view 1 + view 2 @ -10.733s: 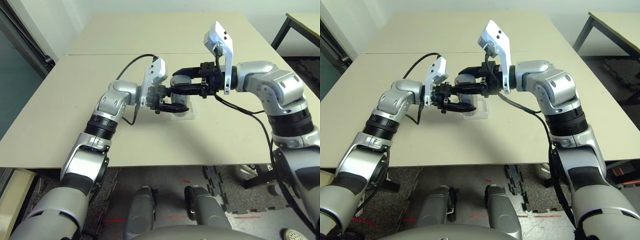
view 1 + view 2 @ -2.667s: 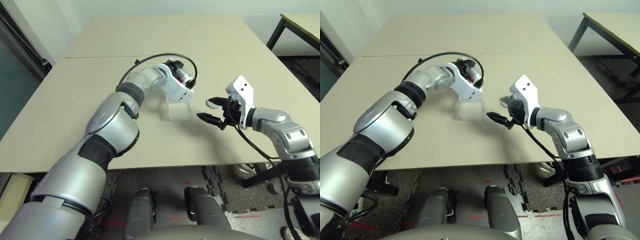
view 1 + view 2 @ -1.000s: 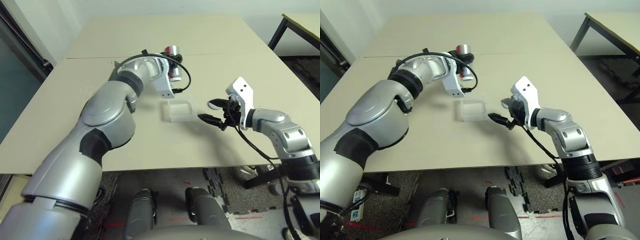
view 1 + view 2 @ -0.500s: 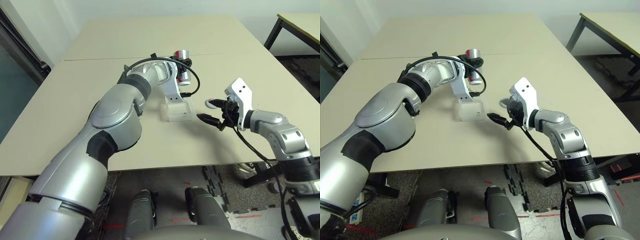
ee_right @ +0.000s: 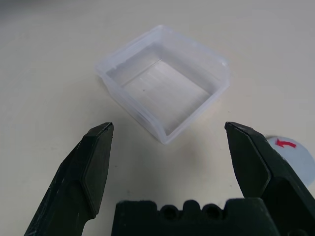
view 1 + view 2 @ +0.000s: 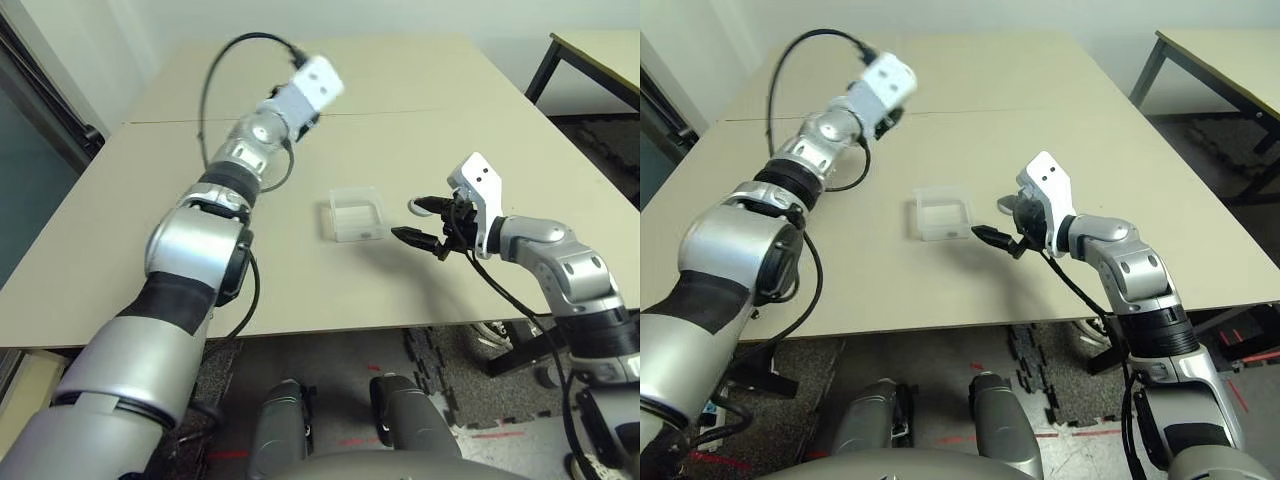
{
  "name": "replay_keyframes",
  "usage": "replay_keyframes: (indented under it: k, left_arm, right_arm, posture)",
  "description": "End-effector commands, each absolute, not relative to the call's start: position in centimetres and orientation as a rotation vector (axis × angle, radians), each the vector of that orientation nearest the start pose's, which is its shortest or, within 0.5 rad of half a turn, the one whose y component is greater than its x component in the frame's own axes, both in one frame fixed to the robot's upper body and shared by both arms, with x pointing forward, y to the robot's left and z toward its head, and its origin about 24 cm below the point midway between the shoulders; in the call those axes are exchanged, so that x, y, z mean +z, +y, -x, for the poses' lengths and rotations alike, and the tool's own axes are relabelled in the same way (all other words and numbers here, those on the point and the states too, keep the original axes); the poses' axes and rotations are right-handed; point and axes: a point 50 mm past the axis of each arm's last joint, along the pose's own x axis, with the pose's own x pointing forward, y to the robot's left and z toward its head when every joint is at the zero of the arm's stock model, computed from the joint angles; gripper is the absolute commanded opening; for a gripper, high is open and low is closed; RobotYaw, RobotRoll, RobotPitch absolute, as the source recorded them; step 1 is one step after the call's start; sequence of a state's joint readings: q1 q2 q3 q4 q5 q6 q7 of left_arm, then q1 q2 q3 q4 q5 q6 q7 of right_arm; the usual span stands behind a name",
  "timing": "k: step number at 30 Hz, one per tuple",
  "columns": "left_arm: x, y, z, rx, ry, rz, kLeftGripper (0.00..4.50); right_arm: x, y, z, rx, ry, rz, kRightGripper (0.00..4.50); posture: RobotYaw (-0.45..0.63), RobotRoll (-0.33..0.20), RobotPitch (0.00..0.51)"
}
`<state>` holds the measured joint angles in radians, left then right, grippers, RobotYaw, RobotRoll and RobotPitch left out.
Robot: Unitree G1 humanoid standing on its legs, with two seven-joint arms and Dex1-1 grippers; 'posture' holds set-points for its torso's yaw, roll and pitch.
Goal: Pour the medicine from the bottle into the box.
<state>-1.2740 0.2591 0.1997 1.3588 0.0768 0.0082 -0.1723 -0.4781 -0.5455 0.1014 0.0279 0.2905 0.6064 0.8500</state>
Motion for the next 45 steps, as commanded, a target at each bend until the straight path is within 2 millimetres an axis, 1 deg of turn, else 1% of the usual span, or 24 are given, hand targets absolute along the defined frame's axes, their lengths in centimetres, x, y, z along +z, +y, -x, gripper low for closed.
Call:
replay_keyframes:
  k: [1, 3, 5, 8, 10, 15, 19, 28, 29, 31, 32, 33, 43, 45]
  left_arm:
    - [15.6, 16.8, -42.5, -0.079, 0.154, -0.012, 2.54]
    - [13.7, 17.2, -42.0, -0.058, 0.190, 0.025, 2.54]
    - [12.4, 17.3, -41.6, -0.053, 0.220, 0.024, 2.54]
    - [10.8, 17.5, -41.1, -0.046, 0.265, 0.005, 2.54]
    - [10.1, 17.4, -40.8, -0.072, 0.282, -0.056, 2.54]
    - [8.8, 17.4, -40.3, -0.108, 0.306, -0.118, 2.54]
    - [8.4, 17.3, -40.1, -0.130, 0.313, -0.147, 2.54]
    - [7.8, 17.3, -39.8, -0.131, 0.312, -0.115, 2.54]
    - [7.8, 17.3, -39.8, -0.131, 0.311, -0.111, 3.30]
    - [8.0, 17.3, -39.8, -0.131, 0.301, -0.099, 3.92]
    - [8.0, 17.3, -39.9, -0.135, 0.296, -0.086, 4.40]
    - [8.1, 17.3, -39.9, -0.138, 0.287, -0.081, 4.49]
    - [8.6, 17.5, -39.9, -0.134, 0.227, -0.065, 4.49]
    - [8.5, 17.9, -39.9, -0.124, 0.219, -0.068, 4.49]
  right_arm:
    - [12.7, -17.0, -31.3, 0.922, 0.315, 0.224, 4.50]
    - [12.7, -16.9, -31.5, 0.927, 0.317, 0.224, 4.50]
    - [12.7, -16.8, -31.5, 0.932, 0.319, 0.223, 4.50]
    - [12.6, -16.7, -31.4, 0.938, 0.322, 0.218, 4.50]
    - [12.6, -16.6, -31.3, 0.939, 0.317, 0.215, 4.50]
    - [12.5, -16.5, -31.2, 0.932, 0.311, 0.204, 4.50]
    - [12.4, -16.4, -31.1, 0.927, 0.306, 0.198, 4.50]
    - [12.3, -16.4, -30.9, 0.918, 0.302, 0.191, 4.50]
    - [12.2, -16.4, -30.9, 0.918, 0.303, 0.191, 4.50]
    - [12.2, -16.5, -30.9, 0.917, 0.303, 0.191, 4.50]
    - [12.2, -16.5, -30.9, 0.917, 0.303, 0.192, 4.50]
    - [12.2, -16.5, -30.9, 0.917, 0.303, 0.193, 4.50]
    - [12.3, -16.4, -30.9, 0.923, 0.303, 0.194, 4.50]
    - [12.3, -16.4, -30.9, 0.925, 0.305, 0.196, 4.50]
  posture:
    - [-0.04, 0.000, 0.076]
    - [-0.03, 0.000, 0.079]
    - [-0.03, 0.000, 0.084]
    - [-0.03, 0.000, 0.088]
    - [-0.03, 0.000, 0.091]
    - [-0.04, 0.000, 0.097]
    - [-0.05, 0.000, 0.100]
    - [-0.05, 0.000, 0.100]
    - [-0.05, 0.000, 0.099]
    - [-0.05, 0.000, 0.099]
    - [-0.05, 0.000, 0.098]
    - [-0.05, 0.000, 0.098]
    - [-0.04, 0.000, 0.100]
    - [-0.04, 0.000, 0.100]
